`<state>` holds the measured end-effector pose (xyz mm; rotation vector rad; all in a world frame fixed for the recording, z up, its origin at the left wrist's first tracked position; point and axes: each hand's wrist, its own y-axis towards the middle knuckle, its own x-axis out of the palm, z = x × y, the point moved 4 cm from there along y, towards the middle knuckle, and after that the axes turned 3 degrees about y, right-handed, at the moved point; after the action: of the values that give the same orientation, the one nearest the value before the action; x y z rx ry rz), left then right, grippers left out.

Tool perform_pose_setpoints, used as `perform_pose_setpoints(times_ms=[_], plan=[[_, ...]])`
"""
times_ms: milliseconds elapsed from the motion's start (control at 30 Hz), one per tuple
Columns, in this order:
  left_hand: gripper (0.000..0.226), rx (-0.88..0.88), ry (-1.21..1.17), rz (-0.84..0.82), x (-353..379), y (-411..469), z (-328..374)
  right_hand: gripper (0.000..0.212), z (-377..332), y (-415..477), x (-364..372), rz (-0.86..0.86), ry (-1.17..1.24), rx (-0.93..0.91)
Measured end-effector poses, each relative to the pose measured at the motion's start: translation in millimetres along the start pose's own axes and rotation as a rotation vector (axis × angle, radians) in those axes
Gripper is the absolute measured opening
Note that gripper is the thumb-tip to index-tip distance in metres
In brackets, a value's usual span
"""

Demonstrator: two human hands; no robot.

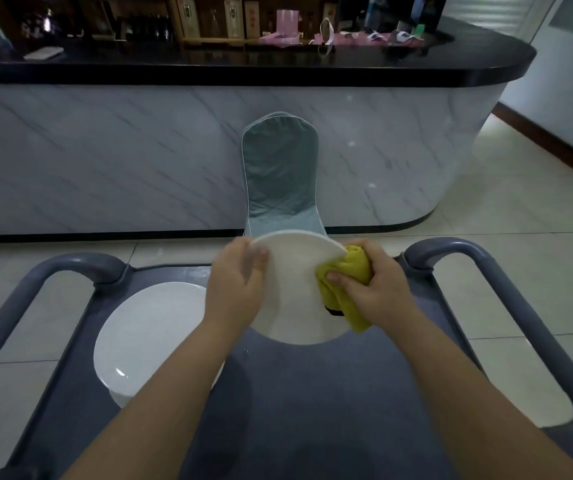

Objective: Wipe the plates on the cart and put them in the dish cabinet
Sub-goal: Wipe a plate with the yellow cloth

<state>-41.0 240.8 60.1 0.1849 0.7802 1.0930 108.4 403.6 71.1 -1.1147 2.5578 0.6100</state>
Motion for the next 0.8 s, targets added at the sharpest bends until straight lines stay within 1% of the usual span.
perform_pose_setpoints(times_ms=[67,100,167,233,267,300,333,367,400,433,467,500,533,600,667,733,800], plan=[[0.032,0.317,0.243,-0.085,12,-1,17,0.037,-9,3,5,-0.082,-0.187,-0.111],[0.035,0.417,0.314,-0.099,17,1,29,0.040,-17,5,9,-0.119,-0.260,-0.186],[0.036,0.510,0.366,-0.062,15,12,53,0.046,-31,10,9,-0.140,-0.283,-0.258],[0.034,0.528,0.359,0.016,6,23,64,0.047,-44,15,1,-0.136,-0.183,-0.255],[0.031,0.488,0.336,0.063,-3,27,64,0.045,-46,17,-4,-0.133,-0.124,-0.249],[0.027,0.390,0.287,0.110,-12,31,62,0.044,-46,18,-10,-0.115,-0.071,-0.232],[0.021,0.242,0.182,0.150,-18,33,55,0.042,-42,17,-14,-0.076,-0.015,-0.193],[0.020,0.062,0.025,0.184,-21,33,46,0.041,-35,14,-16,-0.021,0.052,-0.136],[0.022,-0.107,-0.138,0.209,-19,27,37,0.041,-25,10,-15,0.036,0.120,-0.066],[0.024,-0.225,-0.241,0.215,-15,19,26,0.041,-14,5,-13,0.086,0.164,0.001],[0.023,-0.261,-0.265,0.189,-10,10,15,0.040,-5,0,-10,0.113,0.173,0.048],[0.021,-0.239,-0.238,0.132,-5,3,5,0.039,1,-4,-7,0.110,0.155,0.066],[0.020,-0.160,-0.164,0.066,0,-3,-2,0.038,6,-7,-3,0.086,0.121,0.059],[0.028,0.126,0.087,-0.034,8,-5,1,0.036,3,-7,1,0.003,-0.020,0.000],[0.037,0.383,0.247,-0.084,17,0,19,0.038,-9,-1,6,-0.067,-0.195,-0.144],[0.036,0.518,0.316,-0.049,19,8,45,0.043,-24,5,9,-0.077,-0.267,-0.302],[0.032,0.541,0.336,0.014,13,21,60,0.049,-38,13,3,-0.060,-0.244,-0.350]])
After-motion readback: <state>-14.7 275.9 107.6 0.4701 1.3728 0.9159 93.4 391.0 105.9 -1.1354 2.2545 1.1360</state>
